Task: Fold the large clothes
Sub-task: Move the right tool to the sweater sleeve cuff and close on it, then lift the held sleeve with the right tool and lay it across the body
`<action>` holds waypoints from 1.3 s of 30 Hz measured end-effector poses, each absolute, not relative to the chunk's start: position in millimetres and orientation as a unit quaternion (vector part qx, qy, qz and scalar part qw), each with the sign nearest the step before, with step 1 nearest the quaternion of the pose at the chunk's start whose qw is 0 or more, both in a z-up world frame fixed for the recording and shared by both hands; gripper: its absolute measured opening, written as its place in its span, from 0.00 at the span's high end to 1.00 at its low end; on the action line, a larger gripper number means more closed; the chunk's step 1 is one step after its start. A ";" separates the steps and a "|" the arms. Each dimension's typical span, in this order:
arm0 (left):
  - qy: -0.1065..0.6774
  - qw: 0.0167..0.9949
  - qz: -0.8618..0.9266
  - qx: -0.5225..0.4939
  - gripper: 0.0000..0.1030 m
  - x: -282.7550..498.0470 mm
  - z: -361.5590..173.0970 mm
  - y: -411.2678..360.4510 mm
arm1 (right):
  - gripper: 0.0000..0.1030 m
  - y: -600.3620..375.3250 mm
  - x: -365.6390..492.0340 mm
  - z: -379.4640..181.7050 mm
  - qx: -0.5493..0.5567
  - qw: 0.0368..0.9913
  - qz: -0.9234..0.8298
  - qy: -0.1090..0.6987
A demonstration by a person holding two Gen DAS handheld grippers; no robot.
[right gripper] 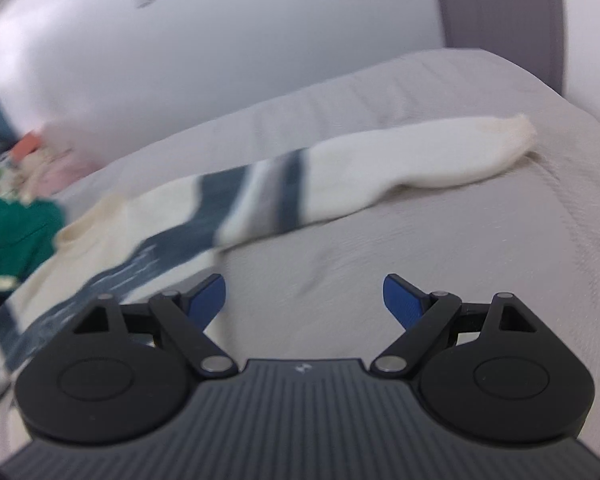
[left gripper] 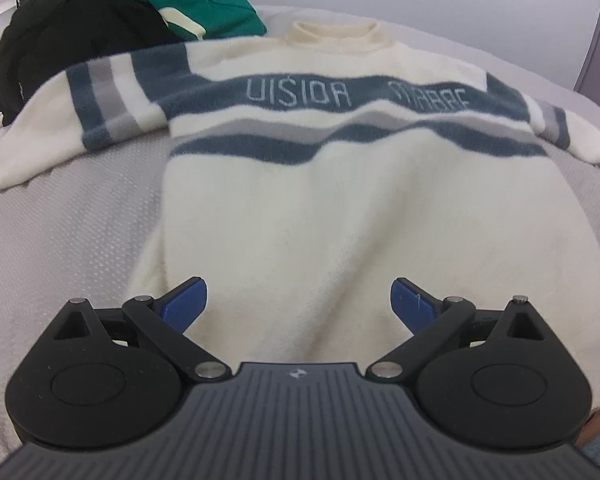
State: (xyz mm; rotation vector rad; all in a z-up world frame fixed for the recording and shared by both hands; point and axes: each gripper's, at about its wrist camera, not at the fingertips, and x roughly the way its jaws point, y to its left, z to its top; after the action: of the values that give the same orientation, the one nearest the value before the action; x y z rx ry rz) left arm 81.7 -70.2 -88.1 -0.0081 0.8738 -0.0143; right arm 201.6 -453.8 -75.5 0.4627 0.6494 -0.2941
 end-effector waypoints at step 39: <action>0.449 0.890 0.052 -0.061 0.02 152.0 -93.9 -62.6 | 0.90 -703.1 339.9 -133.5 0.317 0.922 -0.205 0.085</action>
State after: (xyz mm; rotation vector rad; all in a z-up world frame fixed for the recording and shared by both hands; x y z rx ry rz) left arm 152.0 -62.6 -93.9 -0.1260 0.9329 0.1077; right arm 339.9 -703.1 -133.5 0.6501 0.1745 -0.4216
